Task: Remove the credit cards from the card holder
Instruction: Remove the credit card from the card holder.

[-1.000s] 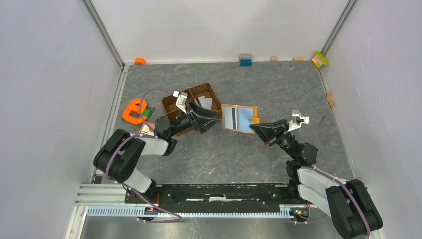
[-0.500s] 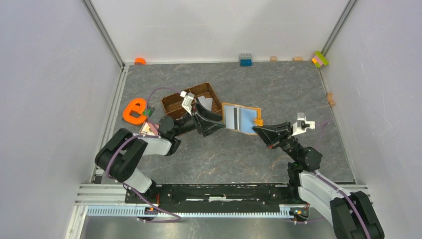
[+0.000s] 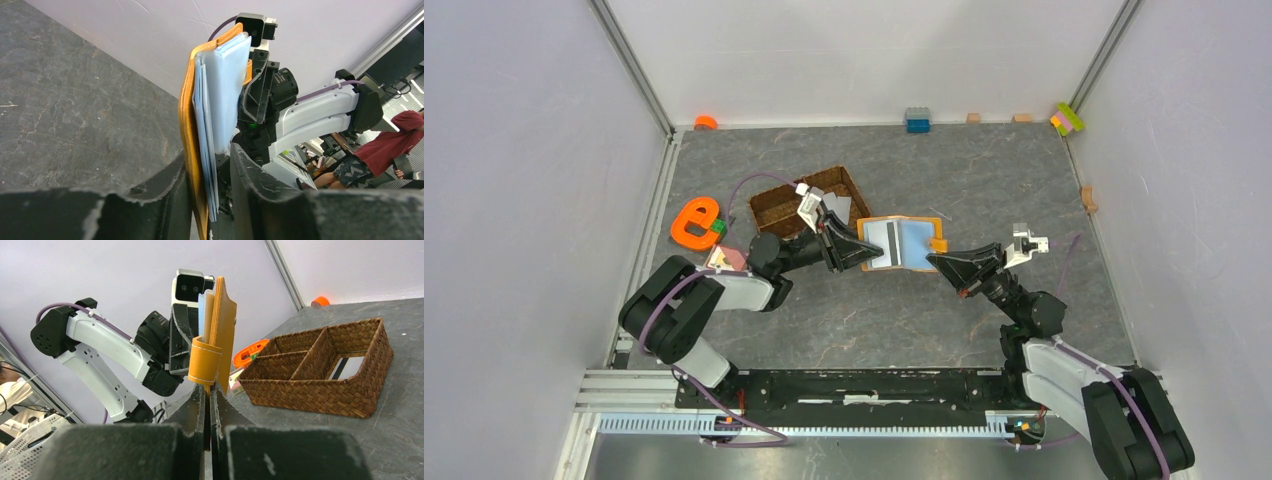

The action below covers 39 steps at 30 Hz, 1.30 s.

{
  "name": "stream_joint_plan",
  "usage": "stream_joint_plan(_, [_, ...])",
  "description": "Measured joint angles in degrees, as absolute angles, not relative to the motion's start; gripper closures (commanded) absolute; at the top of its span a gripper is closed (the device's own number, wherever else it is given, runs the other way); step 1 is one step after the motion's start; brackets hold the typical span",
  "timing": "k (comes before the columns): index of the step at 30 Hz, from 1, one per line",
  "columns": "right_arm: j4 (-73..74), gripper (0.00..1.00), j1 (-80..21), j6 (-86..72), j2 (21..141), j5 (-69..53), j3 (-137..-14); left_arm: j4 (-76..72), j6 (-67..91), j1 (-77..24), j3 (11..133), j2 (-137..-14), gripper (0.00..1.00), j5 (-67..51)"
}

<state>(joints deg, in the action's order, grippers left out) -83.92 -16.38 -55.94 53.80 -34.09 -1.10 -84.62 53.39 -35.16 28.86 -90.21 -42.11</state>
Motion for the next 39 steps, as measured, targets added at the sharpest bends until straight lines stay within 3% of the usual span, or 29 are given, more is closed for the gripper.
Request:
stream_joint_plan(3, [-83.83, 1.00, -16.38, -55.77, 53.71, -34.09, -1.10, -84.62, 53.34, -35.05, 28.86, -90.21, 0.52, -42.11])
stream_joint_plan(8, [-82.65, 1.00, -16.38, -54.74, 52.05, -34.06, -1.10, -84.62, 53.34, -34.00, 28.82, -90.19, 0.53, -42.15])
stream_joint_plan(17, [-80.18, 1.00, -16.38, -52.84, 49.82, -34.02, -1.13, -84.64, 53.36, -32.60, 27.90, -88.97, 0.72, -42.54])
stream_joint_plan(22, [-79.92, 1.00, -16.38, -52.66, 49.93, -34.06, -1.15, -84.62, 53.39, -32.60, 27.90, -88.97, 0.73, -42.70])
stream_joint_plan(25, [-79.88, 0.99, -16.38, -52.69, 50.15, -34.06, -1.15, -84.62, 53.43, -32.60, 27.90, -88.97, 0.83, -42.81])
stream_joint_plan(29, [-79.90, 0.83, -16.38, -52.69, 50.30, -34.04, -1.17, -84.58, 53.47, -32.58, 27.90, -88.97, 0.97, -42.87])
stream_joint_plan(35, [-76.34, 0.47, -16.38, -50.92, 50.04, -33.45, -2.35, -84.58, 53.47, -32.58, 27.90, -88.97, 0.98, -43.18])
stream_joint_plan(39, [-68.38, 0.41, -16.38, -47.05, 46.70, -31.00, -3.70, -84.58, 53.47, -32.58, 27.88, -88.97, 0.98, -43.03])
